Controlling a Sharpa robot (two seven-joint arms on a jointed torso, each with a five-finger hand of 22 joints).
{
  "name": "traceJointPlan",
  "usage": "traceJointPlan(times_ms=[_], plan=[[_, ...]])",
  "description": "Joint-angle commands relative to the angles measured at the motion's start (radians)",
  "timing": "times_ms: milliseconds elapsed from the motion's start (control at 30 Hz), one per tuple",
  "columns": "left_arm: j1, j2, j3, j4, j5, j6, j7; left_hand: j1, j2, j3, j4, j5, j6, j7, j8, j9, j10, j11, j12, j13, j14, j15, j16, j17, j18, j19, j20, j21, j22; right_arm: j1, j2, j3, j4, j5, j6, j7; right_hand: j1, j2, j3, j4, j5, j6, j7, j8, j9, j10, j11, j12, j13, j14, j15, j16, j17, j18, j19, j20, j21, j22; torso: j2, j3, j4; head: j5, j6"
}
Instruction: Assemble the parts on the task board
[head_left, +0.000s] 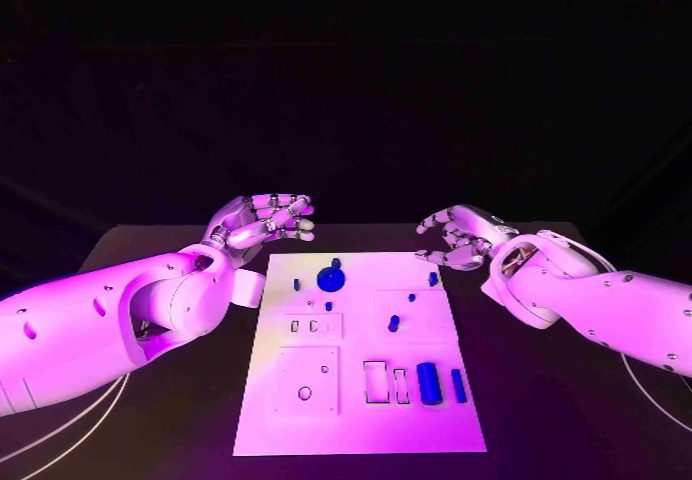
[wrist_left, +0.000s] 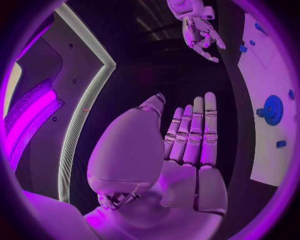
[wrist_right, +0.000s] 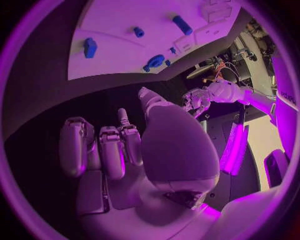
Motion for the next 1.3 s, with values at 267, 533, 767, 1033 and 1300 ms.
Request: traceJointPlan(times_ms=[267, 533, 767, 1033, 1300], plan=[[0.001, 0.002, 0.000, -0.006, -0.003, 0.018, 0.009, -0.001, -0.008, 0.003, 0.000, -0.006, -0.009, 0.027, -0.006, 0.002, -0.007, 0.001, -0.005, -0.001, -0.008, 0.002, -0.006, 0.002, 0.011, -0.007, 0.000, 0.006, 0.002, -0.019, -0.054, -0.003, -0.069, 0.130, 0.171, 0.182, 0.082, -0.008, -0.014, -0.031, 0.011, 0.002, -0.001, -0.005, 0.003, -0.003, -0.001, -0.001, 0.128, 0.102, 0.008, 0.000, 0.246, 0.001, 0.007, 0.002, 0.011, 0.089, -0.004, 0.0057, -0.0057, -0.002, -0.010], [0.001, 0.003, 0.000, -0.013, -0.003, 0.019, 0.009, -0.001, -0.008, 0.003, 0.000, -0.006, -0.009, 0.027, -0.006, 0.002, -0.007, 0.001, -0.005, -0.001, -0.008, 0.002, -0.006, 0.002, 0.011, -0.007, 0.000, 0.006, 0.002, -0.049, -0.017, -0.006, -0.156, 0.154, 0.171, 0.200, 0.104, -0.003, 0.002, -0.040, 0.044, 0.014, -0.002, -0.002, 0.006, 0.003, -0.003, 0.004, 0.134, 0.103, 0.007, 0.001, 0.252, -0.001, 0.012, 0.001, 0.017, 0.097, -0.003, 0.0047, -0.0048, -0.005, -0.013], [0.001, 0.007, -0.001, -0.018, -0.003, 0.022, 0.009, -0.001, -0.008, 0.003, 0.000, -0.006, -0.009, 0.027, -0.006, 0.002, -0.007, 0.001, -0.005, -0.001, -0.008, 0.002, -0.006, 0.002, 0.011, -0.007, 0.000, 0.006, 0.002, -0.068, 0.030, -0.015, -0.226, 0.170, 0.180, 0.206, 0.107, 0.001, 0.015, -0.041, 0.055, 0.022, -0.003, 0.000, 0.007, 0.010, -0.004, 0.009, 0.140, 0.104, 0.006, 0.002, 0.255, -0.002, 0.015, 0.000, 0.021, 0.101, -0.001, 0.0036, -0.0013, 0.001, -0.015], [0.000, 0.008, -0.001, -0.020, -0.003, 0.022, 0.009, -0.001, -0.008, 0.003, 0.000, -0.006, -0.009, 0.027, -0.006, 0.002, -0.007, 0.001, -0.005, -0.001, -0.008, 0.002, -0.006, 0.002, 0.011, -0.007, 0.000, 0.006, 0.002, -0.085, 0.059, -0.017, -0.252, 0.174, 0.195, 0.201, 0.104, 0.002, 0.021, -0.039, 0.057, 0.031, -0.004, 0.003, 0.008, 0.013, -0.005, 0.012, 0.143, 0.105, 0.005, 0.002, 0.257, -0.003, 0.016, -0.001, 0.023, 0.102, 0.000, 0.0056, 0.0010, -0.002, -0.020], [0.000, 0.010, -0.001, -0.021, -0.003, 0.022, 0.008, -0.001, -0.008, 0.003, 0.000, -0.006, -0.009, 0.027, -0.006, 0.002, -0.007, 0.001, -0.005, -0.001, -0.008, 0.002, -0.006, 0.002, 0.011, -0.007, 0.000, 0.006, 0.002, -0.088, 0.075, -0.018, -0.257, 0.174, 0.215, 0.199, 0.098, 0.005, 0.047, -0.037, 0.059, 0.069, -0.012, 0.019, 0.012, 0.020, -0.012, 0.017, 0.149, 0.104, 0.000, 0.002, 0.257, -0.003, 0.018, -0.005, 0.024, 0.105, -0.001, 0.0057, -0.0009, -0.001, -0.024]])
